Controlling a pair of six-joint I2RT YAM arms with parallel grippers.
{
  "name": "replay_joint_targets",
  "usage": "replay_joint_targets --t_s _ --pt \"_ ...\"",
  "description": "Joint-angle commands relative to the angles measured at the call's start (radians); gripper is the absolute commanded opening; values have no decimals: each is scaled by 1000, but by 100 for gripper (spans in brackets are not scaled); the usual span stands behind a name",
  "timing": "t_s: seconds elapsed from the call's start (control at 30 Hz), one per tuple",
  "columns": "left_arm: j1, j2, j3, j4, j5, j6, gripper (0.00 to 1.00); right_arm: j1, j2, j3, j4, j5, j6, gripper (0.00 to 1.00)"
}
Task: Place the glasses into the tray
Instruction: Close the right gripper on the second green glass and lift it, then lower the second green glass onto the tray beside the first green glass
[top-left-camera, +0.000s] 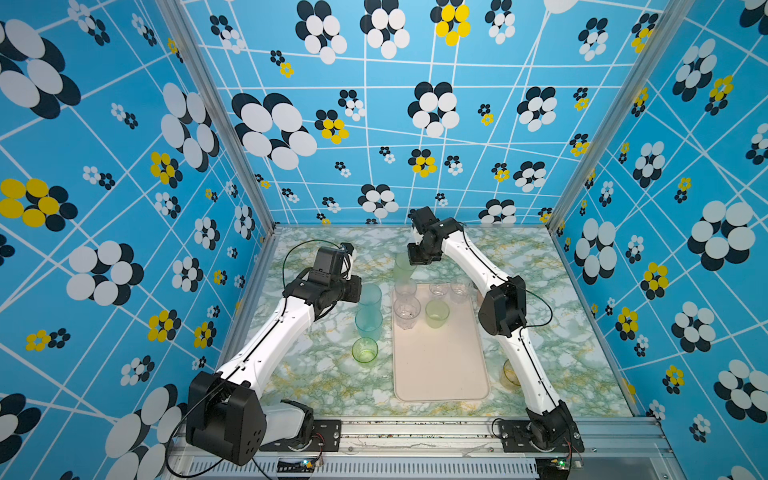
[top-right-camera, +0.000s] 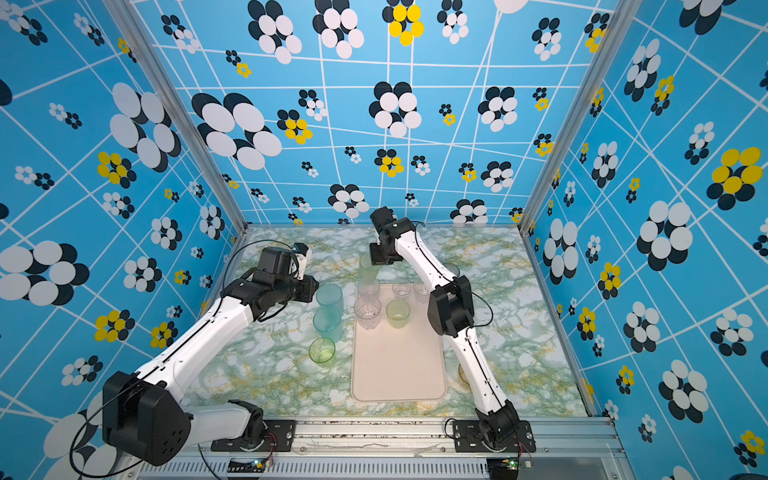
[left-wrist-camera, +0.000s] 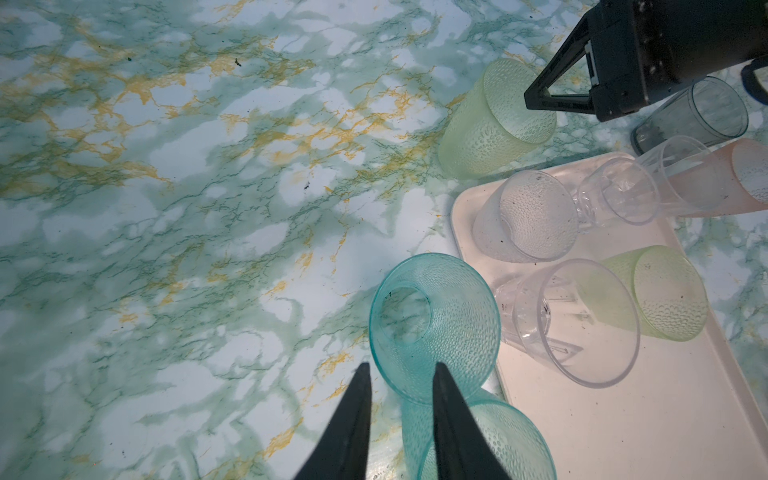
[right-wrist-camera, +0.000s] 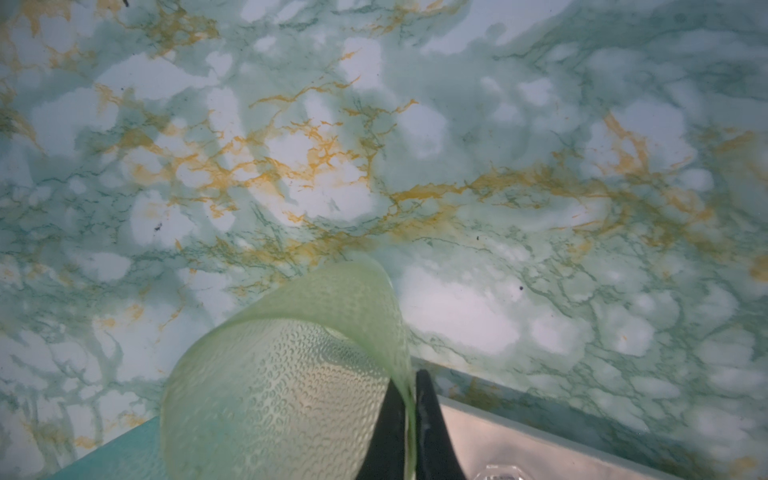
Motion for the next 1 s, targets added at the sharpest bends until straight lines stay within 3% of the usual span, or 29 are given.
replay_joint_targets --t_s 0.0,0.13,0.27,0.53,0.7,0.83,0.97 --pt "8 0 -18 10 15 16 28 -3 -129 -147 145 48 22 1" --pt "4 -26 -30 2 11 16 28 -4 -342 -444 392 76 32 1" --pt "-5 -66 -37 -21 2 16 28 -8 -549 -629 456 115 3 1" --pt "-79 -175 -19 -139 -73 22 29 -9 -928 -935 286 186 -70 1" --pt "-107 -235 10 -257 -100 14 29 -9 -1133 -1107 101 272 -41 3" --pt "-108 -260 2 -328 -119 1 29 -9 -1209 -1231 22 297 8 3" --pt "-109 -281 -30 -357 -119 -25 30 -12 -1232 -1338 62 286 34 3"
